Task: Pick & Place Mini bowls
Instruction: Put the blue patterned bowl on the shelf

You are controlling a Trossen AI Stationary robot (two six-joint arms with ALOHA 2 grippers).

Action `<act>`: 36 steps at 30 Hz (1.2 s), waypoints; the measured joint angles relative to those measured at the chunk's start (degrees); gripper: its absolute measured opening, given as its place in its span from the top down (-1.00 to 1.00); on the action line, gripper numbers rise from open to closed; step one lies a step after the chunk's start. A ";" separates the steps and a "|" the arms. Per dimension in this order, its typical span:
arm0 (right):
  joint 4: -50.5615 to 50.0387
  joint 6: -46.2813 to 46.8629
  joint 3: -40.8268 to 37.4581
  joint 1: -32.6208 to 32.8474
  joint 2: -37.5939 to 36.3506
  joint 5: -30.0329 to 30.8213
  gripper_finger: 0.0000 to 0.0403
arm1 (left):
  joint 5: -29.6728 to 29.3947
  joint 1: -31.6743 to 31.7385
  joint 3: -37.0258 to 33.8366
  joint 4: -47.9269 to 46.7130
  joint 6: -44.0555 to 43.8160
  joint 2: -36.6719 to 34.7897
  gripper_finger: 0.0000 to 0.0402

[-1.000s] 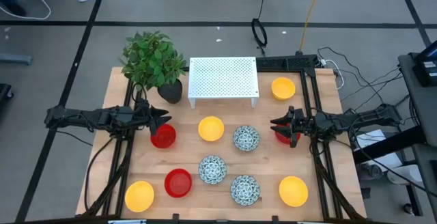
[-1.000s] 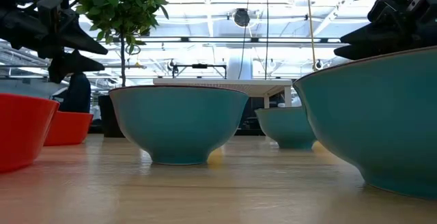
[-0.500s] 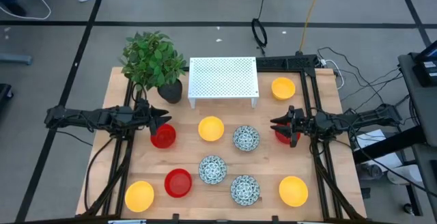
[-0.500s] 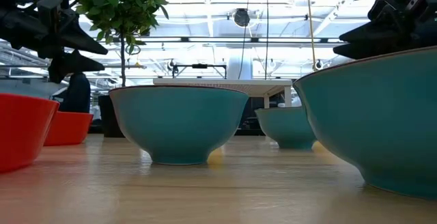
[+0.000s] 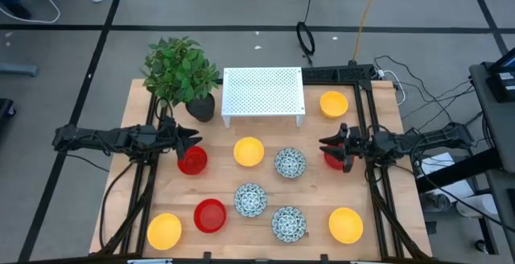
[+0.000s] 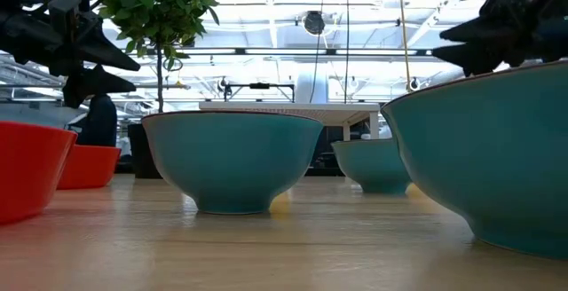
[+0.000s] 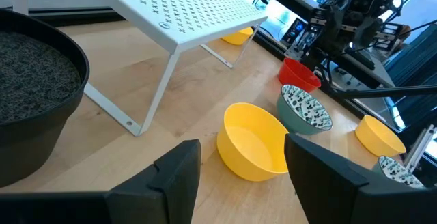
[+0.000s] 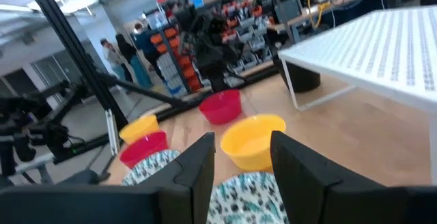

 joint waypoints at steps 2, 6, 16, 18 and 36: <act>1.46 0.02 0.00 0.00 0.04 -0.05 0.36 | 0.00 0.00 0.00 0.01 0.00 0.01 -0.08; 4.14 0.00 0.00 0.00 0.07 -0.15 0.36 | 0.00 -0.02 -0.02 0.02 0.02 0.00 -0.08; 11.61 4.51 0.00 -0.09 0.92 1.33 0.36 | 0.02 0.00 -0.02 0.00 0.02 0.02 -0.08; 14.38 5.98 0.00 -0.09 1.44 1.33 0.36 | 0.00 -0.01 -0.01 0.02 0.02 0.01 -0.08; 16.25 6.74 2.30 -0.09 9.50 1.11 0.36 | 0.00 -0.01 0.00 0.01 0.02 0.02 -0.08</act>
